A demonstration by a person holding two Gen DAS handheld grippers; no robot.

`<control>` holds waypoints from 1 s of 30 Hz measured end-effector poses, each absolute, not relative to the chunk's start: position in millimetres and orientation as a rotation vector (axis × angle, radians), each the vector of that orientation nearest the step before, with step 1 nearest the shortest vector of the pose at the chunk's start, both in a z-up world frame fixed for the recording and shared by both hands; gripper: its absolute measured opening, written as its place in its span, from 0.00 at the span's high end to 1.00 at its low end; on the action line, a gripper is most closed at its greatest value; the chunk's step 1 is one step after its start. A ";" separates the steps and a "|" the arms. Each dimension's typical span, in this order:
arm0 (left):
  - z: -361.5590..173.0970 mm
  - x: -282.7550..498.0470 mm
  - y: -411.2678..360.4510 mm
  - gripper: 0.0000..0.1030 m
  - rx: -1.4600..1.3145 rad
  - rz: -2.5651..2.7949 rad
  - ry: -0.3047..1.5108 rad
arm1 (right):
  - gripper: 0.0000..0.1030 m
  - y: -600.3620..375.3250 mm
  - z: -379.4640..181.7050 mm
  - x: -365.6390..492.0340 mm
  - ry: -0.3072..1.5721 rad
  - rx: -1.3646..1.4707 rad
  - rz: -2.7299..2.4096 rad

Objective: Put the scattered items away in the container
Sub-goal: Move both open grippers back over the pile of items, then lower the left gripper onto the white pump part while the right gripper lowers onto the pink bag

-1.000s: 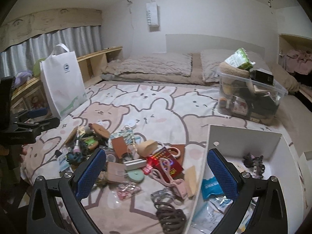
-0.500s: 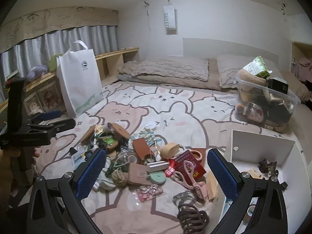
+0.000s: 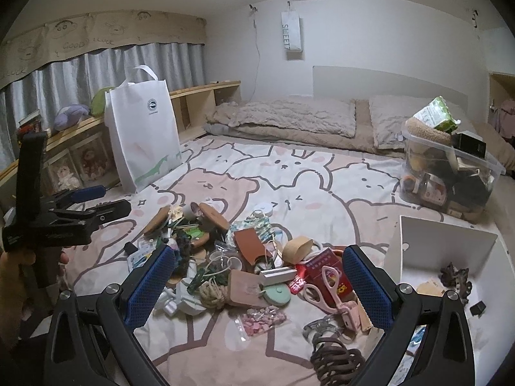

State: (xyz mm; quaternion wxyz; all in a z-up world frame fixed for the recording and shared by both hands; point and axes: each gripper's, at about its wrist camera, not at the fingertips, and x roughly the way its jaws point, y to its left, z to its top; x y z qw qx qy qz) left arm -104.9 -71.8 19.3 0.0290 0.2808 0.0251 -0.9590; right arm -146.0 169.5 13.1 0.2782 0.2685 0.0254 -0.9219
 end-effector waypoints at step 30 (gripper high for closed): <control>-64.0 -80.0 -52.7 0.00 1.290 -2.994 -0.251 | 0.00 119.9 -31.7 -155.2 0.155 0.896 -2.389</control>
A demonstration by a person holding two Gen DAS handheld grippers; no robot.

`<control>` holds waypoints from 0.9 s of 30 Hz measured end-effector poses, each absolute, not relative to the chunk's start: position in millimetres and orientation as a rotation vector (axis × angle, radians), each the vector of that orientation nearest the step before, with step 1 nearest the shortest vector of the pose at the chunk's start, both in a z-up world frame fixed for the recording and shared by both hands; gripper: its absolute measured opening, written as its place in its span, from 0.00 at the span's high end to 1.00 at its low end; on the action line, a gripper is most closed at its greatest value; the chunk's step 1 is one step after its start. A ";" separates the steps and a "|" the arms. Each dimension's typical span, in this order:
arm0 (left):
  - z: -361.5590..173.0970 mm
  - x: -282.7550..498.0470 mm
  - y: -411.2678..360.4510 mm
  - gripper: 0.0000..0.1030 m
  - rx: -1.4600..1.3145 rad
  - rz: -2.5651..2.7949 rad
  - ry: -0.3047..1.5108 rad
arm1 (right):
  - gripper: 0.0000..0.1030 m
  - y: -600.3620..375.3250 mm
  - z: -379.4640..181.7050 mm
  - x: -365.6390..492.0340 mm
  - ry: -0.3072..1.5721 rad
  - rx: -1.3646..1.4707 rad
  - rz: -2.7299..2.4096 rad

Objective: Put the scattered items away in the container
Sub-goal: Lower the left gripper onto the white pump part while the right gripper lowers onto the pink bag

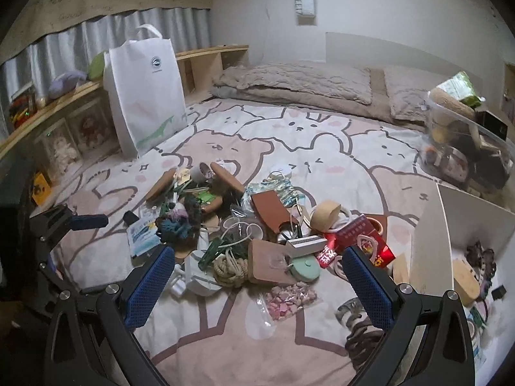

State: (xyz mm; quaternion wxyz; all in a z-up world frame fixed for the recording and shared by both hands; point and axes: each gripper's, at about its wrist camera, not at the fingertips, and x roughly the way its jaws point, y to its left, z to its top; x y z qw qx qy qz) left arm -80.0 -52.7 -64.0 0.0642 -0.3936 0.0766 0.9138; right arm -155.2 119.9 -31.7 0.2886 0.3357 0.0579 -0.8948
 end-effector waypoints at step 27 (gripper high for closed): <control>-136.3 -99.8 -33.2 0.51 -1.372 2.546 0.327 | 0.00 109.5 -115.8 -181.8 0.574 1.122 -2.297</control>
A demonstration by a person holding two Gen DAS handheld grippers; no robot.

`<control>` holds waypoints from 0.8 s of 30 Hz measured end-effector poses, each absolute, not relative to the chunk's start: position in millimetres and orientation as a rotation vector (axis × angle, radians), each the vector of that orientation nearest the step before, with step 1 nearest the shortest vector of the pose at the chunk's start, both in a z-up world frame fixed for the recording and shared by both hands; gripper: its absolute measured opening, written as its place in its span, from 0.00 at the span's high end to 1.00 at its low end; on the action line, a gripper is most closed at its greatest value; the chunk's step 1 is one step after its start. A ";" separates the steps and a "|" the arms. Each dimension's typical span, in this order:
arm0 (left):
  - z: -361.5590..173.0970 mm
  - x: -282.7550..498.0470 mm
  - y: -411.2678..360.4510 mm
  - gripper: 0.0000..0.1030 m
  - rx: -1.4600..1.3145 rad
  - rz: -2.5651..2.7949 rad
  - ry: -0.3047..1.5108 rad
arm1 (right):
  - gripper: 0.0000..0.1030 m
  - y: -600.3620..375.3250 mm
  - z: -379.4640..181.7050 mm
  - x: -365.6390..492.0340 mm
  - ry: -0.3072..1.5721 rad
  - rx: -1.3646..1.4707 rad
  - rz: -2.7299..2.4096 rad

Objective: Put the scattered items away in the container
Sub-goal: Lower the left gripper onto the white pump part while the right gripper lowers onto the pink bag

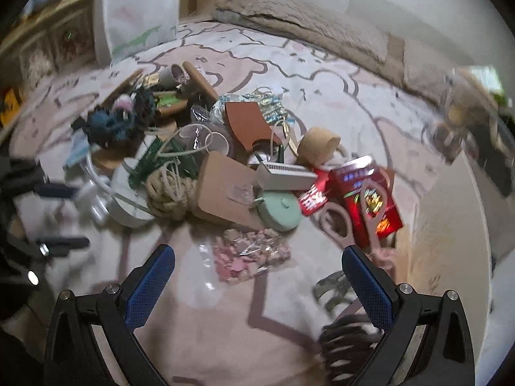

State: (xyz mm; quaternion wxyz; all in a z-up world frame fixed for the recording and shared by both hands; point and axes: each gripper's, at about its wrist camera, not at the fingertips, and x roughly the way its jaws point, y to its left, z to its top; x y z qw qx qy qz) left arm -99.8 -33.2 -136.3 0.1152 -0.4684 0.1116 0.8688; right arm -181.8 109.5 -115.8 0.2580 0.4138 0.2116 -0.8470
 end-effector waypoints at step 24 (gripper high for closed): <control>-144.1 -113.6 -38.4 0.69 -1.387 2.536 0.292 | 0.23 102.3 -162.7 -203.5 0.503 1.248 -2.132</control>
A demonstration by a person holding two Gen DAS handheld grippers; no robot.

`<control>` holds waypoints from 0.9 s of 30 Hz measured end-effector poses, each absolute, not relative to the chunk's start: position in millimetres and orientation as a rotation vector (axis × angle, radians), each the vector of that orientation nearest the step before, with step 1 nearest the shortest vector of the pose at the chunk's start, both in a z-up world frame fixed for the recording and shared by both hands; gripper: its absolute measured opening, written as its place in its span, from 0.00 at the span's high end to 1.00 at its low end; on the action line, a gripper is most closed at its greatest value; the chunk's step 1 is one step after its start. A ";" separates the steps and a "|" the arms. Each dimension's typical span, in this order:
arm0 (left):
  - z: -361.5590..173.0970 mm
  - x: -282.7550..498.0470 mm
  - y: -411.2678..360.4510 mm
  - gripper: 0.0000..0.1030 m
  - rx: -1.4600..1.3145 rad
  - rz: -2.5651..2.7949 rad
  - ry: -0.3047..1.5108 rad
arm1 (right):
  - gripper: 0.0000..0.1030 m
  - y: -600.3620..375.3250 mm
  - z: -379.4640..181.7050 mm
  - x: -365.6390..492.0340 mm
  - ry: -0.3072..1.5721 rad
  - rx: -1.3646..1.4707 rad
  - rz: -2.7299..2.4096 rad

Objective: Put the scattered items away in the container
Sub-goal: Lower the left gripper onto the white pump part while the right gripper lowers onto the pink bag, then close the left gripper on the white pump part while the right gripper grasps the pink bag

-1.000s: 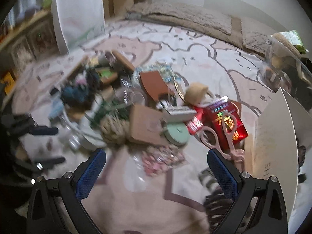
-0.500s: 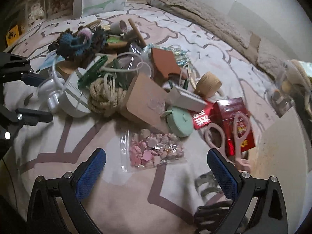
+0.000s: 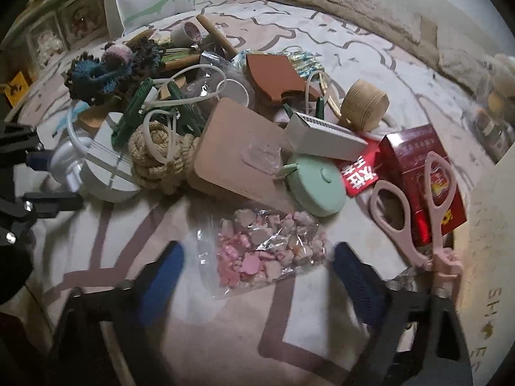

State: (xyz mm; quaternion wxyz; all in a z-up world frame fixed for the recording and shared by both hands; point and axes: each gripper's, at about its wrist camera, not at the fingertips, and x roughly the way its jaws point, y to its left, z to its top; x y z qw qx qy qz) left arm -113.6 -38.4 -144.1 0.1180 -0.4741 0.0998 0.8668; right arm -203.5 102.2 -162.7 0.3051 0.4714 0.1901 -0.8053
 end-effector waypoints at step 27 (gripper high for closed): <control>-119.5 -82.4 -39.9 0.70 -1.373 2.563 0.227 | 0.74 116.7 -122.9 -165.9 0.475 1.183 -2.103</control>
